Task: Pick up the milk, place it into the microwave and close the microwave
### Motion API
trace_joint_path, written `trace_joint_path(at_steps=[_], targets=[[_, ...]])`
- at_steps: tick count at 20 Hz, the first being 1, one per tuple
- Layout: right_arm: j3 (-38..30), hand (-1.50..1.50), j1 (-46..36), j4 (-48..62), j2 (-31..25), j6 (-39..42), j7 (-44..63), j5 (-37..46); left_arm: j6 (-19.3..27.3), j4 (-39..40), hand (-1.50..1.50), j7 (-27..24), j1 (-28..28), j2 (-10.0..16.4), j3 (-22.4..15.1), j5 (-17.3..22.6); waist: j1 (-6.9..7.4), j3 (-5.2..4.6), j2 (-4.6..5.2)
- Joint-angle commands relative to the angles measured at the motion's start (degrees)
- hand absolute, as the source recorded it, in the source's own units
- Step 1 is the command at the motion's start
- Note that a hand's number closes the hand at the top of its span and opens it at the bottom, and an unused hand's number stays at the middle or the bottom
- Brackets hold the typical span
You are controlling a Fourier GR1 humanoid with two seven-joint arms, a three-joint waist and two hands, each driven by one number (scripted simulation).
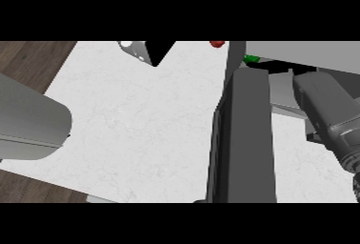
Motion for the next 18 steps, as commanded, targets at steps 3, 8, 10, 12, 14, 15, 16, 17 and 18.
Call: trace_joint_path(at_steps=[3,8,10,12,14,15,16,17,18], targets=[[0.5,-1.50,-2.9,0.5,3.6,-4.6,4.1,0.7,-0.3,1.4,-1.50,0.4,-1.0,1.3,0.3,-0.2,0.32,-0.08,-0.37],[0.4,-1.50,-5.5,-0.3,6.9,-6.6,5.1,0.7,-0.7,2.6,-1.50,0.8,-1.0,0.6,-1.1,-1.3,-0.66,-0.13,-0.89],[0.4,-1.50,-5.7,-1.0,7.9,-6.5,3.7,0.7,-1.4,2.9,-1.50,0.8,-0.7,-0.1,-2.2,-2.0,-1.47,-0.14,-1.18],[-0.2,-1.50,-5.2,-1.3,7.0,-6.4,2.9,0.4,-1.9,3.1,-1.50,0.6,-0.6,0.7,-1.4,-2.0,-1.41,-0.09,-1.04],[-0.7,-1.50,-6.4,-1.9,7.1,-8.7,3.7,0.1,-2.6,4.2,-1.50,0.0,0.1,-0.5,-2.0,-2.2,-1.68,-0.20,-1.36],[-1.8,-1.50,-5.6,-2.0,7.2,-9.4,3.4,-0.8,-1.6,3.3,-1.50,0.9,-0.5,-0.1,-2.3,-2.1,-2.42,-0.06,-1.34],[-1.8,-1.50,-5.2,-2.1,8.8,-10.9,2.7,-0.7,-1.6,4.0,-1.50,0.8,0.0,-1.2,-3.0,-2.9,-3.19,-0.13,-1.74],[-2.4,-1.50,-4.7,-2.4,7.0,-10.2,2.3,-1.1,-2.7,4.0,-1.50,0.1,0.6,-1.7,-3.2,-3.7,-3.28,-0.14,-1.68],[-2.5,-1.50,-5.7,-2.3,6.9,-9.9,3.3,-1.2,-2.1,4.2,-1.50,0.8,0.0,-1.7,-3.8,-3.7,-4.02,-0.15,-1.90]])
